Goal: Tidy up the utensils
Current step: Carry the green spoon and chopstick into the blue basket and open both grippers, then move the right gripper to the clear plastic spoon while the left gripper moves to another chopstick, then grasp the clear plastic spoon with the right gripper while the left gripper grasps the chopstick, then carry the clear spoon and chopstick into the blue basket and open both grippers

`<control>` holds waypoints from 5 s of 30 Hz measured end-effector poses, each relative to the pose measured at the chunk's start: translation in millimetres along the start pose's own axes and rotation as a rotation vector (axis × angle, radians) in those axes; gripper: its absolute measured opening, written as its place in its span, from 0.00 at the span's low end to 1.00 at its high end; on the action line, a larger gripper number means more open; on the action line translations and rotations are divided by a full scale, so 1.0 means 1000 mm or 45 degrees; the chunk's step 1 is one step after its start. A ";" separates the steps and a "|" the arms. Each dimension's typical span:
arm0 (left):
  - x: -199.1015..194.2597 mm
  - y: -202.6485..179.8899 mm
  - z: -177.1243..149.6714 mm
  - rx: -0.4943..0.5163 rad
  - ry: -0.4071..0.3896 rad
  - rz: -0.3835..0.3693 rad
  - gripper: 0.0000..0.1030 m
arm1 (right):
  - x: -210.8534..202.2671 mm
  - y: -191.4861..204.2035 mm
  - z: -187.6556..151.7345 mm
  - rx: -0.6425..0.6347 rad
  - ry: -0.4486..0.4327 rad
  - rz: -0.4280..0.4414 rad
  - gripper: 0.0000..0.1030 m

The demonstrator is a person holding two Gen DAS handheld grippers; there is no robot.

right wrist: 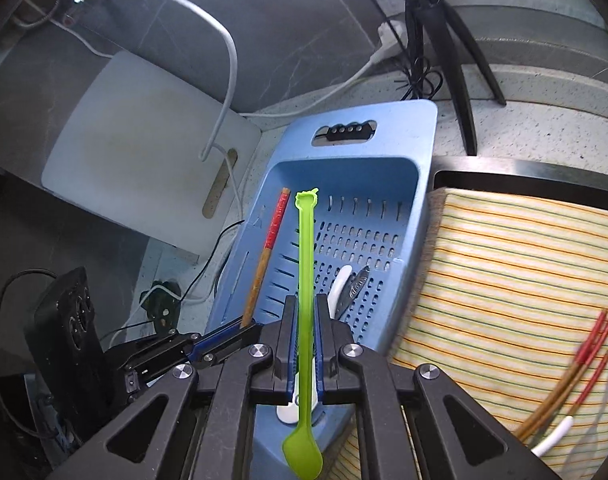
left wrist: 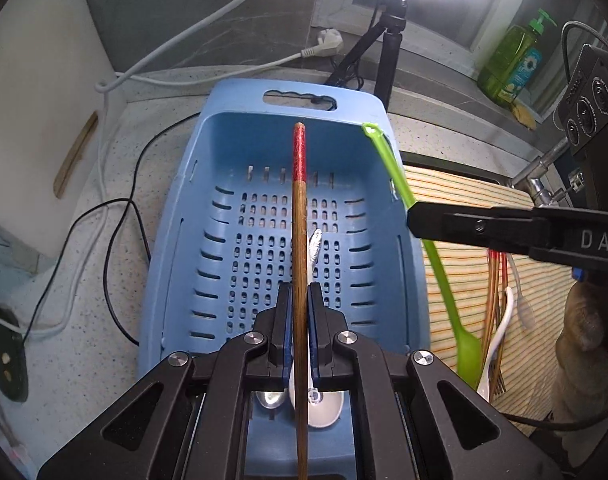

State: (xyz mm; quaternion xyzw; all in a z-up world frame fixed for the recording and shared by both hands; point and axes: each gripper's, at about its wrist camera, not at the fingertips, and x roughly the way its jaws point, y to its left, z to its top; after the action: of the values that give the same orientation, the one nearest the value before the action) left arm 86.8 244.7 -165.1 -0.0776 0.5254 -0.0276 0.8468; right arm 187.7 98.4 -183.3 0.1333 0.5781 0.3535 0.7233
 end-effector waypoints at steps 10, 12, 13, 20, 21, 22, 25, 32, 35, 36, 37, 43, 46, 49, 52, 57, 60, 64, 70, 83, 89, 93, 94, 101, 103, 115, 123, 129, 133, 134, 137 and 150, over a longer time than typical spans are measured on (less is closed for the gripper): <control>0.011 0.010 0.002 -0.014 0.037 0.021 0.07 | 0.022 0.006 0.000 -0.040 0.056 -0.045 0.09; 0.012 0.012 0.002 -0.026 0.040 0.021 0.12 | 0.025 0.007 0.000 -0.033 0.065 -0.047 0.09; 0.012 0.012 0.002 -0.029 0.037 0.023 0.13 | 0.024 0.007 0.000 -0.032 0.068 -0.045 0.09; 0.002 0.008 -0.001 -0.023 0.014 0.048 0.13 | 0.007 0.001 -0.004 -0.046 0.053 -0.040 0.10; 0.001 0.006 -0.002 -0.023 0.010 0.050 0.13 | 0.003 0.000 -0.004 -0.053 0.046 -0.040 0.10; -0.001 0.004 -0.002 -0.022 0.006 0.053 0.13 | -0.001 0.000 -0.005 -0.057 0.042 -0.039 0.11; -0.006 -0.002 -0.003 -0.025 -0.010 0.058 0.13 | -0.016 -0.004 -0.008 -0.064 0.028 -0.028 0.13; -0.021 -0.039 -0.009 0.039 -0.044 0.046 0.13 | -0.063 -0.026 -0.014 -0.094 -0.027 -0.038 0.19; -0.023 -0.059 -0.012 0.072 -0.053 0.028 0.13 | -0.086 -0.040 -0.017 -0.113 -0.054 -0.065 0.23; -0.022 -0.066 -0.012 0.081 -0.053 0.015 0.13 | -0.093 -0.046 -0.019 -0.112 -0.062 -0.071 0.25; -0.022 -0.072 -0.013 0.088 -0.053 0.004 0.13 | -0.099 -0.051 -0.020 -0.109 -0.068 -0.075 0.26; -0.016 -0.111 -0.018 0.141 -0.038 -0.052 0.13 | -0.135 -0.085 -0.029 -0.105 -0.094 -0.135 0.27; -0.010 -0.129 -0.021 0.168 -0.018 -0.081 0.13 | -0.149 -0.103 -0.035 -0.094 -0.108 -0.150 0.29; -0.002 -0.145 -0.024 0.200 0.008 -0.099 0.13 | -0.162 -0.119 -0.040 -0.097 -0.137 -0.180 0.31; 0.007 -0.160 -0.027 0.235 0.042 -0.122 0.13 | -0.171 -0.133 -0.047 -0.111 -0.176 -0.239 0.31; 0.024 -0.177 -0.030 0.274 0.096 -0.136 0.13 | -0.174 -0.156 -0.055 -0.100 -0.168 -0.292 0.31; 0.036 -0.182 -0.030 0.291 0.131 -0.134 0.13 | -0.166 -0.165 -0.060 -0.102 -0.121 -0.325 0.31; 0.048 -0.187 -0.030 0.320 0.165 -0.138 0.13 | -0.151 -0.176 -0.067 -0.073 -0.044 -0.336 0.31; 0.062 -0.193 -0.031 0.360 0.210 -0.129 0.13 | -0.137 -0.187 -0.076 -0.018 0.012 -0.332 0.31; 0.075 -0.200 -0.029 0.446 0.243 -0.097 0.13 | -0.114 -0.187 -0.071 -0.023 0.055 -0.370 0.26; 0.082 -0.203 -0.029 0.472 0.256 -0.074 0.13 | -0.103 -0.189 -0.072 -0.023 0.093 -0.393 0.20; 0.084 -0.200 -0.029 0.463 0.247 -0.074 0.11 | -0.096 -0.189 -0.072 -0.030 0.116 -0.414 0.17; 0.084 -0.200 -0.028 0.466 0.245 -0.071 0.10 | -0.094 -0.188 -0.072 -0.036 0.119 -0.423 0.17; 0.085 -0.191 -0.024 0.419 0.225 -0.093 0.06 | -0.092 -0.189 -0.070 -0.043 0.122 -0.438 0.07; 0.084 -0.187 -0.022 0.393 0.217 -0.098 0.05 | -0.095 -0.193 -0.070 -0.013 0.114 -0.422 0.06; 0.067 -0.179 -0.014 0.313 0.156 -0.156 0.05 | -0.122 -0.195 -0.074 0.085 0.030 -0.352 0.05; 0.058 -0.175 -0.015 0.290 0.127 -0.185 0.05 | -0.137 -0.188 -0.070 0.116 -0.024 -0.300 0.05; 0.036 -0.162 -0.012 0.228 0.065 -0.225 0.05 | -0.147 -0.170 -0.065 0.102 -0.064 -0.252 0.05; 0.020 -0.154 -0.010 0.214 0.021 -0.231 0.05 | -0.149 -0.155 -0.061 0.082 -0.075 -0.215 0.05; 0.015 -0.151 -0.010 0.210 0.008 -0.231 0.05 | -0.149 -0.151 -0.059 0.079 -0.075 -0.204 0.05; 0.003 -0.140 -0.009 0.189 -0.023 -0.223 0.05 | -0.145 -0.136 -0.054 0.060 -0.077 -0.175 0.05; -0.026 -0.062 -0.012 0.062 -0.092 -0.119 0.05 | -0.098 -0.054 -0.028 -0.058 -0.051 -0.061 0.05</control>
State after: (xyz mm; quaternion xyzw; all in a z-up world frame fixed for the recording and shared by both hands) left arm 66.9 185.7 -137.6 -0.0824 0.4893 -0.0772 0.8648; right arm 173.3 -10.9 -151.4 0.1101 0.5584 0.3465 0.7457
